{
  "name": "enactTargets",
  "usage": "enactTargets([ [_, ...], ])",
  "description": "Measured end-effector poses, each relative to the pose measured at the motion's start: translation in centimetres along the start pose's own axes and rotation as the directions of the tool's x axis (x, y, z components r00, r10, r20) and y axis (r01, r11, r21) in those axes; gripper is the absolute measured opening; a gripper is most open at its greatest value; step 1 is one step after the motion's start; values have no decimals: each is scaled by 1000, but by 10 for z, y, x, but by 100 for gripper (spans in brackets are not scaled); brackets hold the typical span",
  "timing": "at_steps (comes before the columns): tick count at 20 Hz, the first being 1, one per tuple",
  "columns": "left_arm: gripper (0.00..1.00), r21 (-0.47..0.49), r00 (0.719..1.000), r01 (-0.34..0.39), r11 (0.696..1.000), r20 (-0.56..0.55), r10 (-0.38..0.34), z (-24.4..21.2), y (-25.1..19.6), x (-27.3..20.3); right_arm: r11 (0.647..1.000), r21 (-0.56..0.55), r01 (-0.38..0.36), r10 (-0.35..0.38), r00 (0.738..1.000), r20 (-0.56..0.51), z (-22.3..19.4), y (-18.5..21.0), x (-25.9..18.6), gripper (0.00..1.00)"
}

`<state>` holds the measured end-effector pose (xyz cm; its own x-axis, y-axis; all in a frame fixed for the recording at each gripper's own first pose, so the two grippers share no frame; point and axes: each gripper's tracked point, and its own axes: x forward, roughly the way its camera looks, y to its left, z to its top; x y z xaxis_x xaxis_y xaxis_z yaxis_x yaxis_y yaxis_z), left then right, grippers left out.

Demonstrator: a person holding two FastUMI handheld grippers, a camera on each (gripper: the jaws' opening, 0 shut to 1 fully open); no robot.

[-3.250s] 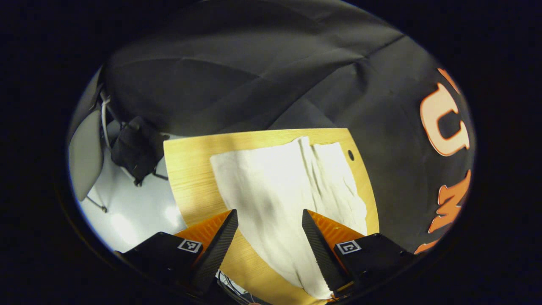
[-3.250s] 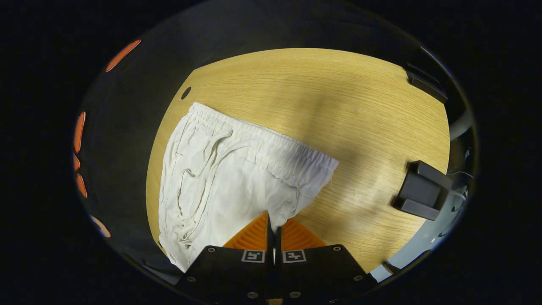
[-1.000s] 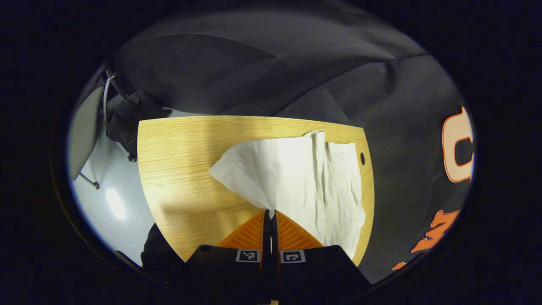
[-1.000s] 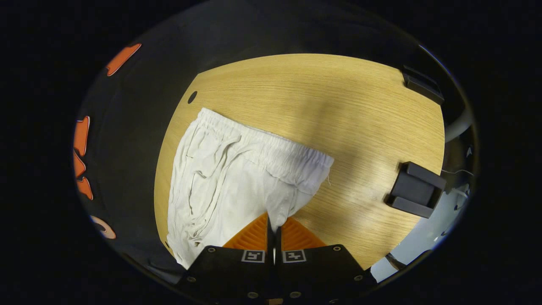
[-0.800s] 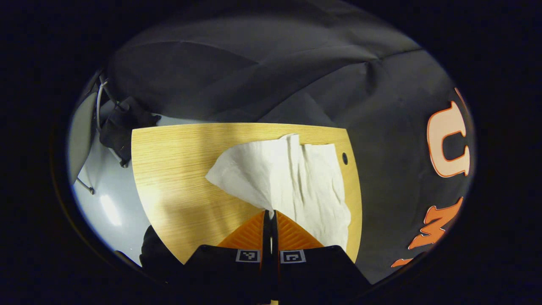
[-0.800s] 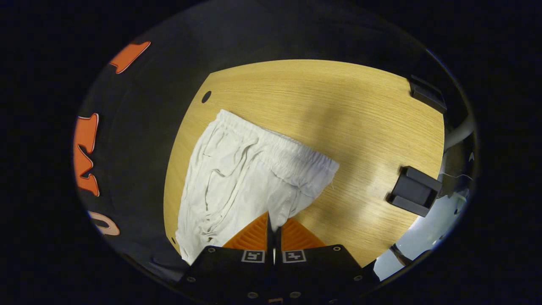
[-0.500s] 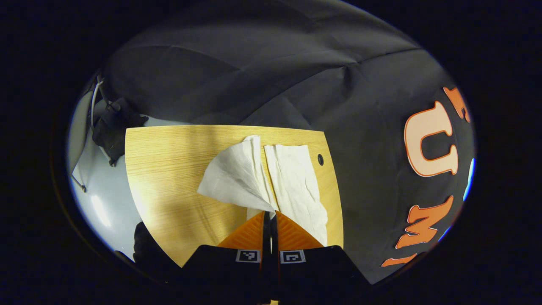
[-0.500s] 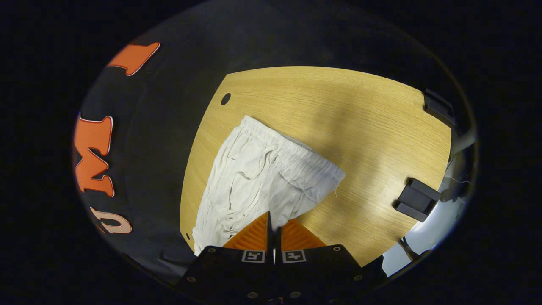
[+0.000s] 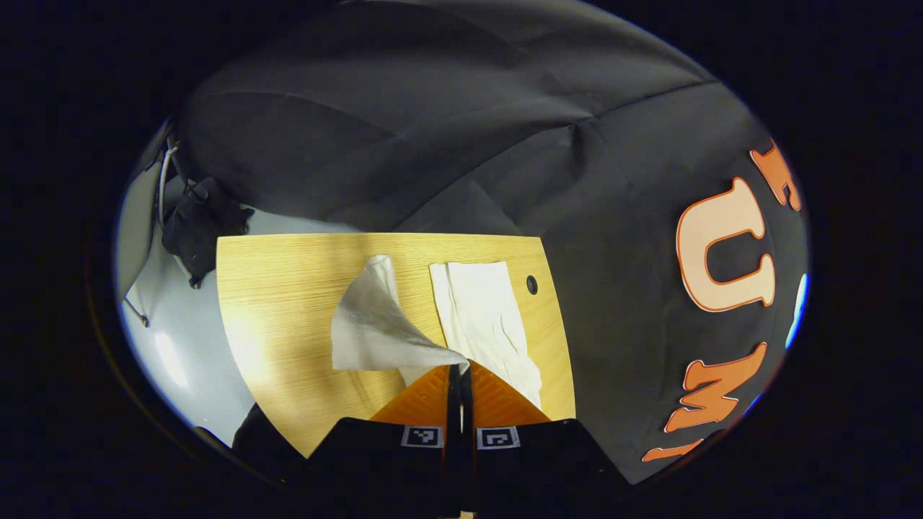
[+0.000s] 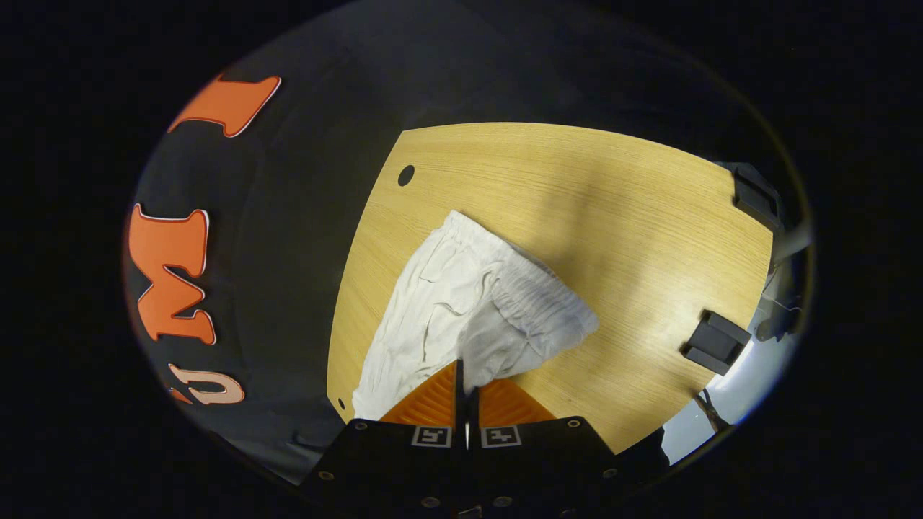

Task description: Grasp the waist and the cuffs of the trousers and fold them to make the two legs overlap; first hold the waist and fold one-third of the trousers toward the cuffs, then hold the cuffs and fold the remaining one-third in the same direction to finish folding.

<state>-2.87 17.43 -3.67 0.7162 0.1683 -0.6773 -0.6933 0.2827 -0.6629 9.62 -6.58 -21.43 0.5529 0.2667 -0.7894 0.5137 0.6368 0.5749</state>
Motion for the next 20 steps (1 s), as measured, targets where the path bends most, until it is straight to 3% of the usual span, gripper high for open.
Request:
enactTargets([
  [9,4,68,1000,-10,998,-29,12,23,-72,98,998,-44,43,-43,999,16,40,66,54,1],
  [16,4,139,999,8,990,-53,0,38,-130,196,997,-48,55,-55,998,8,60,108,122,1],
  [20,4,172,993,-42,984,-98,60,30,-129,250,995,-58,77,-77,997,1,69,114,163,1],
])
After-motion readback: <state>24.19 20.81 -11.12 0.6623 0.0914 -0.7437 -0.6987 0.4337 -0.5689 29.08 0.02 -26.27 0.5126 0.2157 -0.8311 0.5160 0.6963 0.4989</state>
